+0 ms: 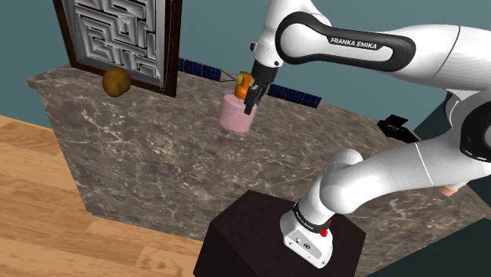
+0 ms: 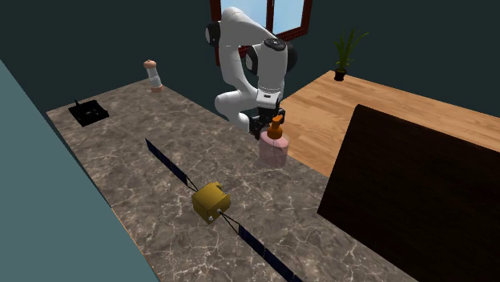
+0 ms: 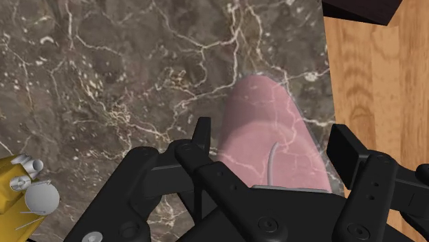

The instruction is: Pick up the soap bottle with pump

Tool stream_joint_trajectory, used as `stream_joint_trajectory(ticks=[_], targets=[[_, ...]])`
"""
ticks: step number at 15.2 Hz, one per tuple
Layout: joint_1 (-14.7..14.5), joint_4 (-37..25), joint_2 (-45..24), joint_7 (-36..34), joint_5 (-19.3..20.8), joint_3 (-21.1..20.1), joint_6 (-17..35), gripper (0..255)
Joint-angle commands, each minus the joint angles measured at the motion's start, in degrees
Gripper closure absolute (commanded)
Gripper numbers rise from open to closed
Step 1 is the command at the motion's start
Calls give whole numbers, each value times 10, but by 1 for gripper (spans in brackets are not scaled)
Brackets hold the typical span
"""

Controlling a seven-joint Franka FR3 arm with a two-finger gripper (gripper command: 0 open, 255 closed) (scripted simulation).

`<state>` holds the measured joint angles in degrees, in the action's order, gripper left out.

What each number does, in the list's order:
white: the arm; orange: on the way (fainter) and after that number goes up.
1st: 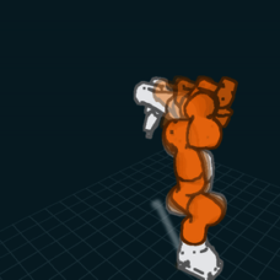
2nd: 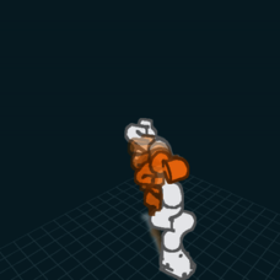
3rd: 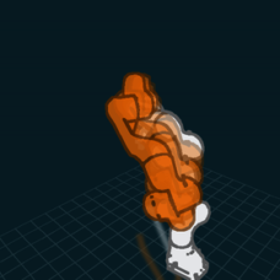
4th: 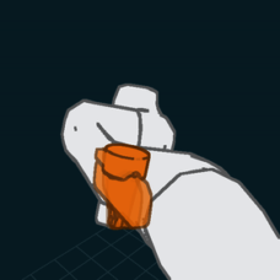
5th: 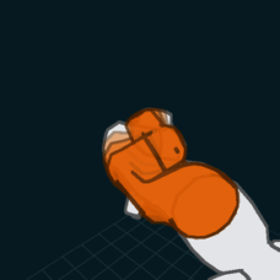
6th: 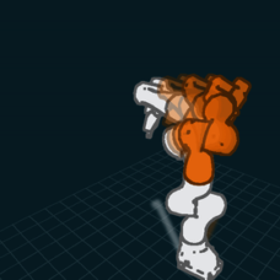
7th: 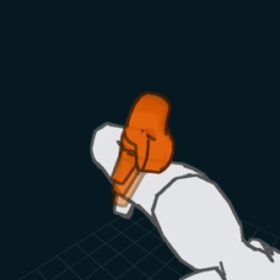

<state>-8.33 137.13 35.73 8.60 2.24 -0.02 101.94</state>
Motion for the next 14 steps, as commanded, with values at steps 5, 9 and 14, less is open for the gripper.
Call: stream_joint_trajectory(ticks=[5,9,14], targets=[[0,2,-1,0,0,0,1,255],[0,-30,-2,1,0,0,-29,255],[0,-72,-7,3,-1,0,-66,255]])
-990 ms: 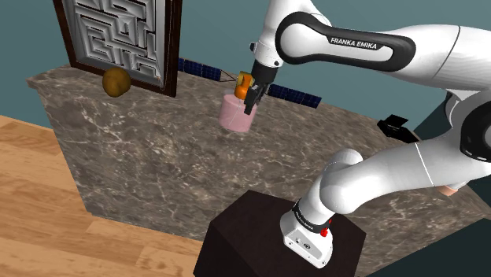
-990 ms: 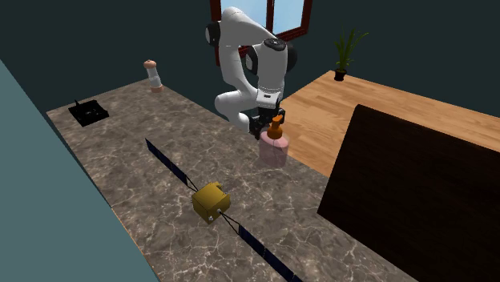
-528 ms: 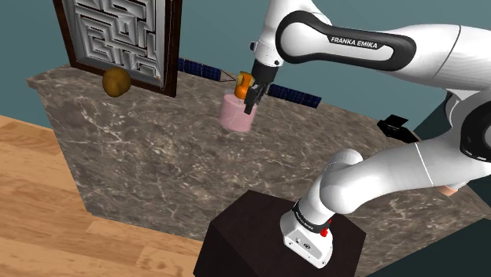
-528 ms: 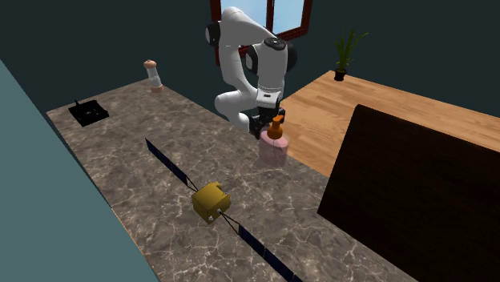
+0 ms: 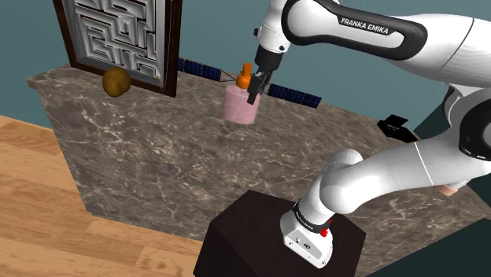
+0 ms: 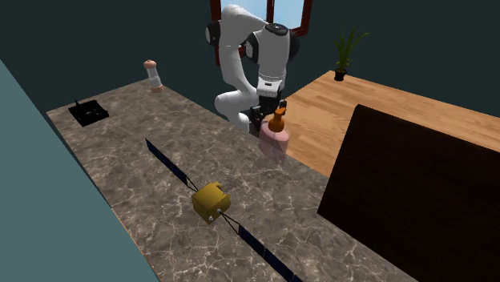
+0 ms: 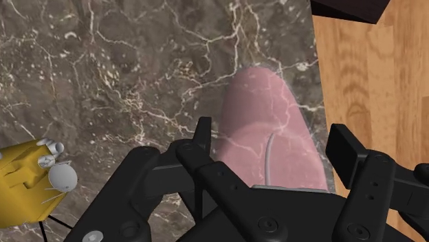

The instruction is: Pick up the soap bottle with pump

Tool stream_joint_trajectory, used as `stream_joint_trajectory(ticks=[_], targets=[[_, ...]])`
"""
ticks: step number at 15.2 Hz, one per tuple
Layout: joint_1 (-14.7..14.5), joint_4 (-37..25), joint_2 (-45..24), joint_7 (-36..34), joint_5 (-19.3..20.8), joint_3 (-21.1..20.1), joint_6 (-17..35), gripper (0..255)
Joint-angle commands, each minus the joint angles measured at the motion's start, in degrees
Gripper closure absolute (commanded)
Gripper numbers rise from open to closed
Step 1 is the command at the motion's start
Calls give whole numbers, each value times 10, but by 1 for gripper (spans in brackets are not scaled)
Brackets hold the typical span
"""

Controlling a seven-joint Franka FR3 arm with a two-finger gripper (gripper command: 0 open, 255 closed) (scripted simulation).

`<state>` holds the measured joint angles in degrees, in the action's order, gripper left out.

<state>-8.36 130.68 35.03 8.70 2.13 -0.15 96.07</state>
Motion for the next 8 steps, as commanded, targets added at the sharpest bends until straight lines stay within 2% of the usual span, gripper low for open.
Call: stream_joint_trajectory(ticks=[1,8], targets=[[0,-16,-1,2,0,1,-15,255],[1,-62,-9,3,0,1,-53,255]])
